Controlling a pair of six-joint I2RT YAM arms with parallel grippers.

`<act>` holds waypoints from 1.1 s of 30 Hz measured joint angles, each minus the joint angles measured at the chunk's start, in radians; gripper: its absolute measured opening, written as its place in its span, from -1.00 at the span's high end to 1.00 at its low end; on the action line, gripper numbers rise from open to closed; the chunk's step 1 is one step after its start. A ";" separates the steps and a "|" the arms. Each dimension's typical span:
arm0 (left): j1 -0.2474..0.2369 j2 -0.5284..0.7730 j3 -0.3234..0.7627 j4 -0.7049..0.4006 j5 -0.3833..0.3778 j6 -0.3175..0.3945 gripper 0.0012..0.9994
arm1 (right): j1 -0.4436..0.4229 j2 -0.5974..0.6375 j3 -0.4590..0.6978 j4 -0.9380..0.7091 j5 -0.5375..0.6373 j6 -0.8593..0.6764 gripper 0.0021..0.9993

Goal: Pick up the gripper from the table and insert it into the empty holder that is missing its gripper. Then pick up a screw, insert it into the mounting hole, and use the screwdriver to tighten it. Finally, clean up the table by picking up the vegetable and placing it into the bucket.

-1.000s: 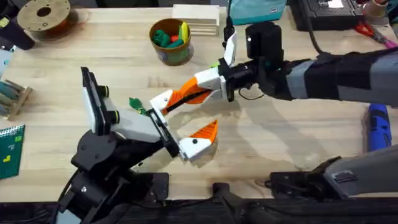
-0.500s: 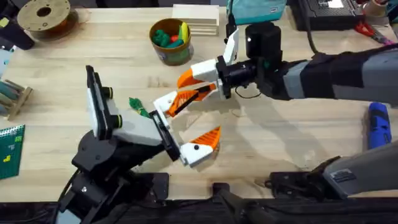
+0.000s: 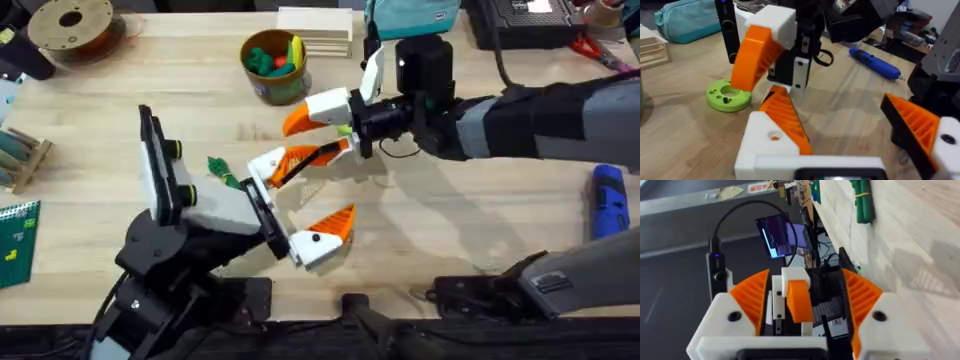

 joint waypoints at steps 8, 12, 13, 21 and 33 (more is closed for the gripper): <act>0.000 0.000 0.000 0.000 0.009 0.000 -0.97 | -0.041 0.000 0.000 0.000 -0.054 -0.031 -0.62; 0.000 0.000 0.000 0.000 0.010 0.000 -0.97 | -0.044 0.000 0.000 -0.001 -0.083 -0.071 -0.56; 0.000 0.000 0.000 0.000 0.010 0.000 -0.97 | -0.044 0.000 0.000 -0.001 -0.091 -0.085 -0.56; 0.000 0.000 0.000 0.000 0.012 0.000 -0.97 | -0.044 0.000 0.000 -0.023 -0.155 -0.206 -0.03; 0.000 0.000 0.000 0.000 0.012 0.000 -0.97 | -0.044 0.000 0.000 -0.067 -0.194 -0.237 0.23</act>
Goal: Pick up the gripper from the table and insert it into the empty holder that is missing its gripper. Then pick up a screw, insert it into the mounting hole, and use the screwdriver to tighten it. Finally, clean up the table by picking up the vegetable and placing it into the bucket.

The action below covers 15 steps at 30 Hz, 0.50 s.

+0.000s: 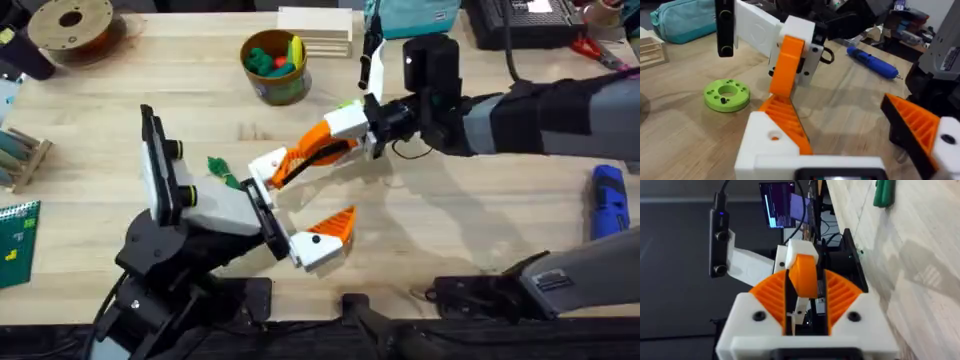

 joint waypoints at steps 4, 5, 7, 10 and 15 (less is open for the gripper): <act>0.000 0.000 0.000 0.000 0.000 0.005 -0.97 | -0.001 0.000 0.000 -0.012 -0.010 -0.003 0.94; 0.000 0.000 0.000 0.000 0.001 0.005 -0.97 | -0.001 0.000 0.000 -0.013 -0.010 -0.003 0.97; 0.000 0.000 0.000 0.000 0.001 0.007 -0.98 | -0.001 0.000 0.000 -0.013 -0.010 -0.003 0.96; 0.000 0.000 0.000 0.000 0.001 0.008 -0.97 | -0.001 0.000 0.000 -0.013 -0.010 0.005 0.96; 0.000 0.000 0.000 0.000 0.001 0.007 -0.97 | -0.001 0.000 0.000 -0.010 -0.008 0.035 0.96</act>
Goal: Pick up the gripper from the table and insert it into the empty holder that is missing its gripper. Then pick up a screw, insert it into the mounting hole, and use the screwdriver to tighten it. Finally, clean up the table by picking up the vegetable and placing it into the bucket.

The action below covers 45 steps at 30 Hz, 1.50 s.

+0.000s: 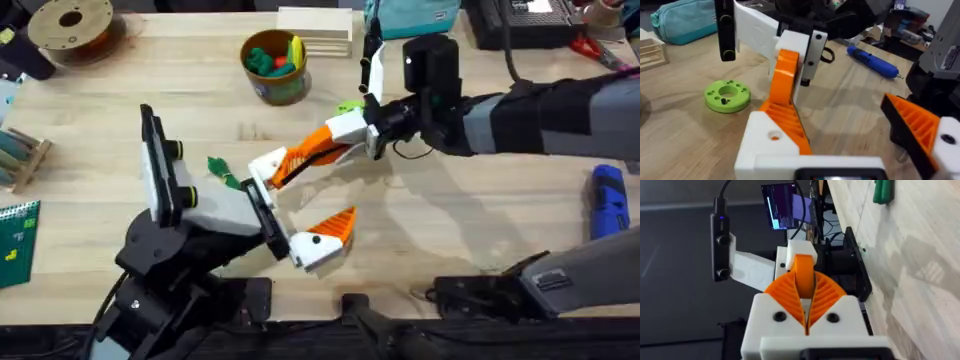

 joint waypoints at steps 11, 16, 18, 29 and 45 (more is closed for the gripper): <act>0.000 -0.006 0.003 0.012 0.009 0.029 -0.97 | -0.015 -0.184 -0.006 -0.267 0.147 0.006 0.97; -0.002 -0.006 0.003 0.022 0.018 0.031 -0.98 | -0.007 -0.246 -0.008 -0.325 0.208 -0.002 0.97; -0.002 -0.006 0.005 0.025 0.026 0.032 -0.98 | -0.003 -0.275 -0.010 -0.364 0.235 -0.005 0.97; 0.010 -0.006 0.005 -0.008 -0.048 0.011 -0.97 | 0.114 -0.341 -0.010 -0.390 0.499 0.069 0.97; 0.023 -0.006 0.005 -0.013 -0.163 -0.018 -0.98 | 0.140 -0.122 -0.009 -0.013 0.418 0.146 0.97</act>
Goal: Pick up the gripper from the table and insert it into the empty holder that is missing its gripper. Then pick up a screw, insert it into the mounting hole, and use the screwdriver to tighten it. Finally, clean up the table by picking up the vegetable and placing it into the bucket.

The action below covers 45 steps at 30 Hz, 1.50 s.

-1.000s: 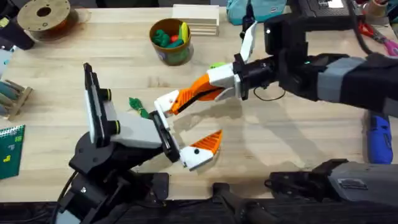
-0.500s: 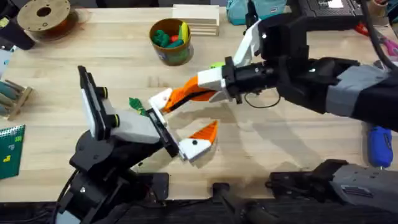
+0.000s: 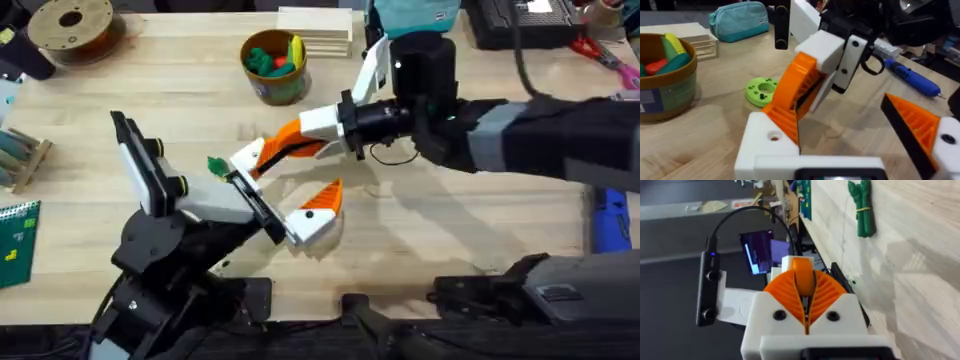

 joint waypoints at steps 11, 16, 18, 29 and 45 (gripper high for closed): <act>0.004 0.006 0.000 -0.001 -0.025 -0.017 -0.98 | -0.008 0.079 0.003 0.123 -0.066 0.061 0.97; 0.004 0.006 0.000 -0.001 -0.025 -0.017 -0.98 | -0.008 0.079 0.004 0.123 -0.068 0.065 0.97; 0.004 0.006 0.000 -0.001 -0.025 -0.017 -0.98 | -0.008 0.079 0.004 0.123 -0.068 0.064 0.97; 0.004 0.006 0.000 -0.001 -0.023 -0.016 -0.98 | -0.008 0.079 0.004 0.123 -0.075 0.064 0.80; -0.008 0.006 0.000 0.003 0.042 0.000 -0.98 | 0.002 0.096 0.004 0.116 -0.105 0.064 0.25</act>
